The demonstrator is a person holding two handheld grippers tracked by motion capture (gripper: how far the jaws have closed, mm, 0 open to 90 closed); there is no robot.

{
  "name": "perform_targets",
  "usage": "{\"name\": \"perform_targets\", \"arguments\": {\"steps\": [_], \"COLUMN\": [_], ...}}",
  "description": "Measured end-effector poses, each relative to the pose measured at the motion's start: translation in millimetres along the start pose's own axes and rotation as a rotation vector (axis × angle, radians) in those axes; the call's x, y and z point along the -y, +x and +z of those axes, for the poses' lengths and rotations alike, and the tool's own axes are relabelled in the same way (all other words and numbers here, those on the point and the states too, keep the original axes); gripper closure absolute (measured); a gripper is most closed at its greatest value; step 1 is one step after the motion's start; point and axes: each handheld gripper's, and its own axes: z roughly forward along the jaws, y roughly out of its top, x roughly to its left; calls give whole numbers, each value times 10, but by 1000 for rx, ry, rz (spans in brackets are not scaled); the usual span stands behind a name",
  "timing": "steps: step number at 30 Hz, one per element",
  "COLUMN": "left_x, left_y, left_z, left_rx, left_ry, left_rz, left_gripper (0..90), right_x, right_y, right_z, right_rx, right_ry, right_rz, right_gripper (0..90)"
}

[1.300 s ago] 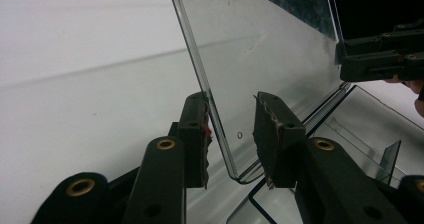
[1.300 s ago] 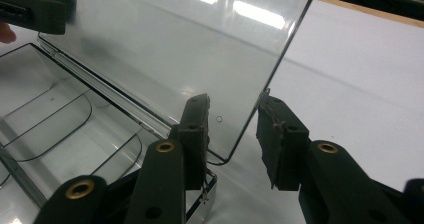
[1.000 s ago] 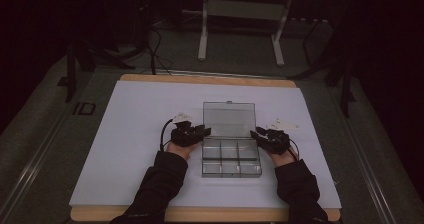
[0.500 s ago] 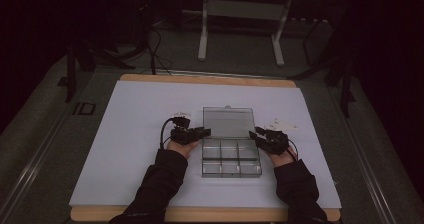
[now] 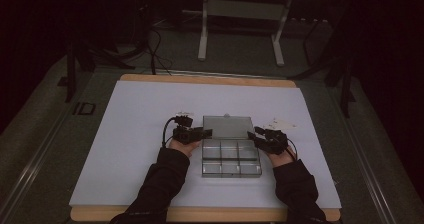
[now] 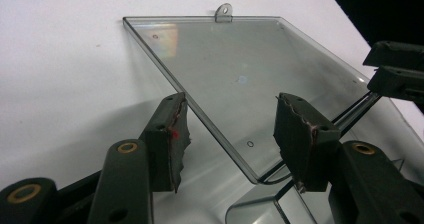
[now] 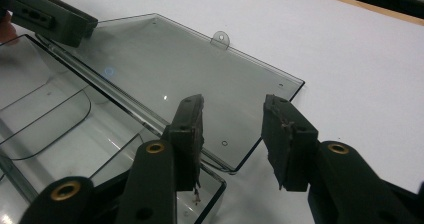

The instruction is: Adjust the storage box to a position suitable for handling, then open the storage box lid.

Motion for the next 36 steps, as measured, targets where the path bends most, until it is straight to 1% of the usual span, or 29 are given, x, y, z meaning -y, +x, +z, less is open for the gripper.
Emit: {"name": "perform_targets", "arguments": {"steps": [2,4,6,7,8,9,10,11,12,13,15,16,17,19,20,21,22,23,25,26,27,28,29,31,32,34,36], "left_x": [-2,-4,-12,-14,-14,-10,-4,4,14,24,37,43,48,62,68,68,81,86,96,99,99,107,116,135,145,161,175], "left_y": [-26,-58,-85,-104,-124,-147,-174,-207,-235,-260,-301,-312,-319,-320,-316,-316,-321,-325,-334,-342,-342,-369,-386,-420,-432,-444,-434], "left_z": [-10,-37,-72,-88,-107,-125,-142,-158,-177,-196,-232,-248,-260,-278,-283,-283,-290,-292,-301,-305,-305,-318,-325,-344,-352,-370,-392], "left_rx": [-15,-22,-23,-31,-32,-23,-20,-31,-32,-20,-27,-18,-7,2,16,16,8,17,30,31,31,26,24,14,12,1,4], "left_ry": [-2,-17,-28,-35,-37,-42,-40,-32,-31,-35,-32,-35,-36,-32,-27,-27,-28,-27,-31,-31,-31,-32,-38,-41,-42,-41,-41], "left_rz": [32,67,85,97,113,129,154,177,202,224,259,261,254,256,263,263,277,286,302,310,310,335,348,373,389,408,410], "left_gripper": [495,498,498,497,497,492,465,443,432,409,355,327,276,241,175,134,134,90,47,44,43,43,44,44,44,44,45], "right_x": [-9,-19,-29,-35,-42,-49,-55,-62,-68,-75,-88,-93,-97,-104,-107,-107,-110,-114,-119,-121,-121,-123,-131,-129,-124,-114,-103], "right_y": [-5,-9,-12,-14,-16,-18,-19,-20,-22,-24,-31,-33,-37,-41,-42,-42,-41,-35,-31,-28,-28,-26,-30,-35,-34,-42,-53], "right_z": [-1,-3,-9,-15,-21,-28,-37,-45,-54,-64,-79,-90,-101,-118,-126,-126,-135,-154,-165,-170,-170,-178,-189,-204,-211,-232,-251], "right_rx": [-1,2,3,4,3,4,6,7,7,8,7,9,8,10,11,11,8,6,-3,-5,-5,-7,-22,-38,-47,-45,-55], "right_ry": [6,12,12,13,12,12,12,12,10,9,11,8,5,3,1,1,0,0,4,10,10,7,13,16,22,20,30], "right_rz": [-2,-7,-5,-2,-1,-2,-4,-3,-3,-4,-1,0,4,4,2,2,3,-2,-5,-4,-4,-6,-5,-3,-9,-16,-21], "right_gripper": [585,574,562,557,552,544,533,529,523,514,503,503,503,503,503,503,500,477,433,406,406,382,312,234,193,184,151]}}
